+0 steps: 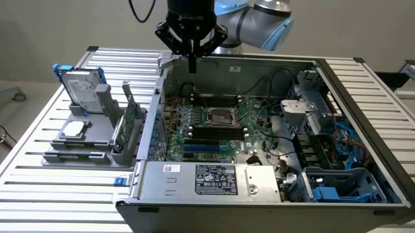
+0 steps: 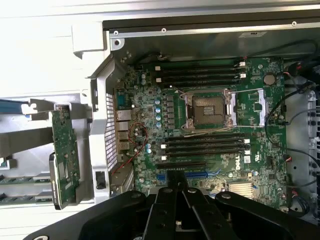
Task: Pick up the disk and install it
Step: 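Reach for the disk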
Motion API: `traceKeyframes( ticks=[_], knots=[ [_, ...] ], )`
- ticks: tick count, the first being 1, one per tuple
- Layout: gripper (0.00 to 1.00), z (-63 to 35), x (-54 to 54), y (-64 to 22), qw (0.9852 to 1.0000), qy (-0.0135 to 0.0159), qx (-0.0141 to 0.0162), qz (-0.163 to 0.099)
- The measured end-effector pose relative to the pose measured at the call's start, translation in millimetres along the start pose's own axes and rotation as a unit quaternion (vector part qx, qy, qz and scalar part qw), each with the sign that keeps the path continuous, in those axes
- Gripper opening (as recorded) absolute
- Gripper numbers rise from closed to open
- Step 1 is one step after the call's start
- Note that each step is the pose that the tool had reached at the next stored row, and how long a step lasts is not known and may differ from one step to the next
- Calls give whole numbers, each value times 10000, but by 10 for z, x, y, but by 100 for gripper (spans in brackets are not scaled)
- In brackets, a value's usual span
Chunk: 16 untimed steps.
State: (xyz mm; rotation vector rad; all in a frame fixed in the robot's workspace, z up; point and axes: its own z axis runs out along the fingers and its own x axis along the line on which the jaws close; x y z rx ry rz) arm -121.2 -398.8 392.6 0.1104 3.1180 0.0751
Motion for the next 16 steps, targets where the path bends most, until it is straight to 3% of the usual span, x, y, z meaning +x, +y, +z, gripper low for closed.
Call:
traceKeyframes(
  ticks=[4, 16],
  knots=[
    [11, -1, 17, -1, 10000, 1, 1, 1],
    [11, -1, 536, 150, 10000, 3, 1, 1]
  ],
)
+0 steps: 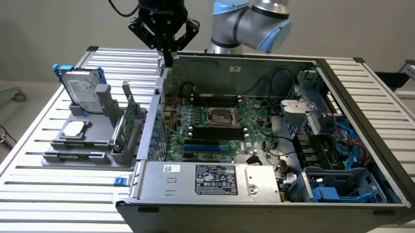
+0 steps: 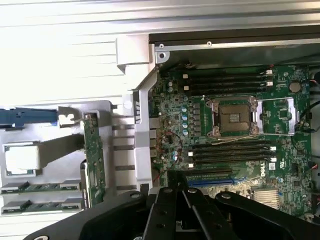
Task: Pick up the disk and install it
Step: 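Reach for the disk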
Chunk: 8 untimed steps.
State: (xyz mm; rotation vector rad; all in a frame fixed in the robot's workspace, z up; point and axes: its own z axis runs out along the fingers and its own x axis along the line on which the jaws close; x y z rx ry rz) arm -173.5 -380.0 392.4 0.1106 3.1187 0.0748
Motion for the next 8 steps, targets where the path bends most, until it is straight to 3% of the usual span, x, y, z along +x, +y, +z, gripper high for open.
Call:
traceKeyframes(
  ticks=[8],
  knots=[
    [11, 5, 342, 75, 10000, 3, -5, -1]
  ],
)
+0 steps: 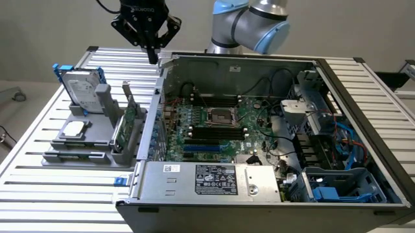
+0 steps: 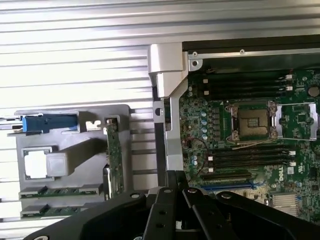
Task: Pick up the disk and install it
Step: 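Reach for the disk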
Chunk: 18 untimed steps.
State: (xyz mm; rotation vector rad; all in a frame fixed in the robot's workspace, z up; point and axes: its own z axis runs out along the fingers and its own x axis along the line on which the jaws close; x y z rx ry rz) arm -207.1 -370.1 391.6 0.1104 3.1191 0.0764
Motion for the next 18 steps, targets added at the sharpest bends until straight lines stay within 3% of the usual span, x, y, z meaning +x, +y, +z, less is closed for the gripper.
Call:
traceKeyframes(
  ticks=[18],
  knots=[
    [11, 18, 771, 134, 10000, 12, -44, 2]
  ],
)
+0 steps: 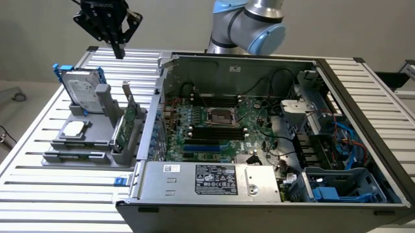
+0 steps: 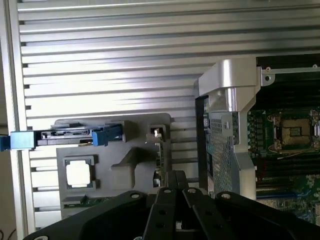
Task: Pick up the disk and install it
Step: 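Reach for the disk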
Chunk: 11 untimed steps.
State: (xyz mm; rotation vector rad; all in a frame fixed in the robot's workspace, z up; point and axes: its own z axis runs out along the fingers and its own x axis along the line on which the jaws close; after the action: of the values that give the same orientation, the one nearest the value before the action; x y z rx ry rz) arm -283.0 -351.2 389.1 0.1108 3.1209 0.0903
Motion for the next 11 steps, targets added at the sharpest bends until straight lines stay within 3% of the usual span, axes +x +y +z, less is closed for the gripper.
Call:
traceKeyframes(
  ticks=[11],
  knots=[
    [11, 14, 455, 75, 10000, 11, -43, 1]
  ],
)
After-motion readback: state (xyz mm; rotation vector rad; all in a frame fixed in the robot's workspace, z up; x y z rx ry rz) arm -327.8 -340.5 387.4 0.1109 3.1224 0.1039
